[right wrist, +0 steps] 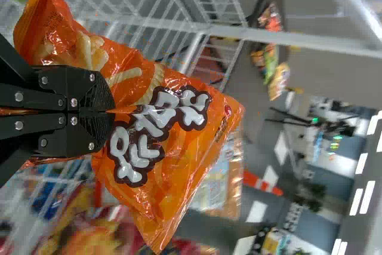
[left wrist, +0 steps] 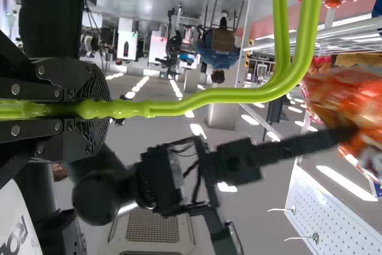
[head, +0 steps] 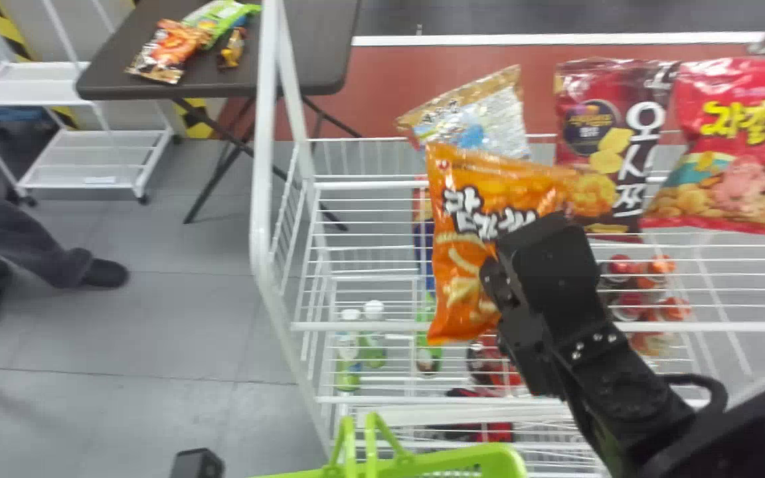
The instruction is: Hold basket handle with left hand then pick Gamjakkang with right hand and place into basket
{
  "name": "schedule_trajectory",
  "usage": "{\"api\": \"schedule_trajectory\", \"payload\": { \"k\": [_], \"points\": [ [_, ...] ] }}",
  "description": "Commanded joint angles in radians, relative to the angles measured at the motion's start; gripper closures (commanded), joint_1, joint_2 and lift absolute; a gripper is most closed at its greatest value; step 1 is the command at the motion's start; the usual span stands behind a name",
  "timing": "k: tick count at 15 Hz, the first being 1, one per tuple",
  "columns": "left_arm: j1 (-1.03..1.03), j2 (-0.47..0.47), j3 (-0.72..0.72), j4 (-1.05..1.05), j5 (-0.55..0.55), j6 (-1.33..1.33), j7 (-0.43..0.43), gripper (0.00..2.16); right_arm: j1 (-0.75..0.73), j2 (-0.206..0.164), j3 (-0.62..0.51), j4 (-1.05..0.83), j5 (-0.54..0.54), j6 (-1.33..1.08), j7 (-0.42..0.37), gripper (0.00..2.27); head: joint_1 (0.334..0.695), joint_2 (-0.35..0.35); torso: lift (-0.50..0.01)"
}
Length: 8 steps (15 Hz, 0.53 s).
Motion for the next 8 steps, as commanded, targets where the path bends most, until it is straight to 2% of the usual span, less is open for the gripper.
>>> {"api": "schedule_trajectory", "payload": {
  "k": [1,3,4,5,8],
  "points": [
    [-0.002,0.000,-0.005,0.004,-0.002,0.001,0.000,2.15,0.038,-0.024,-0.009,-0.120,0.025,0.239,0.000,2.24,0.695,-0.059,-0.017],
    [-0.002,0.000,-0.005,0.007,-0.002,0.001,-0.002,2.15,0.068,-0.046,-0.021,-0.192,0.031,0.394,0.000,2.24,0.695,-0.125,-0.017],
    [-0.004,0.000,-0.005,0.009,-0.002,0.001,-0.002,2.15,0.075,-0.052,-0.021,-0.224,0.031,0.394,0.002,2.24,0.695,-0.165,-0.017],
    [-0.002,0.000,-0.005,0.010,-0.002,0.001,-0.003,2.15,0.085,-0.061,-0.019,-0.258,0.031,0.394,0.009,2.24,0.695,-0.231,-0.017],
    [-0.002,-0.003,-0.005,0.016,-0.002,0.001,-0.006,2.15,0.103,-0.076,-0.001,-0.322,0.023,0.394,0.040,2.24,0.695,-0.247,-0.017]
  ]
}}
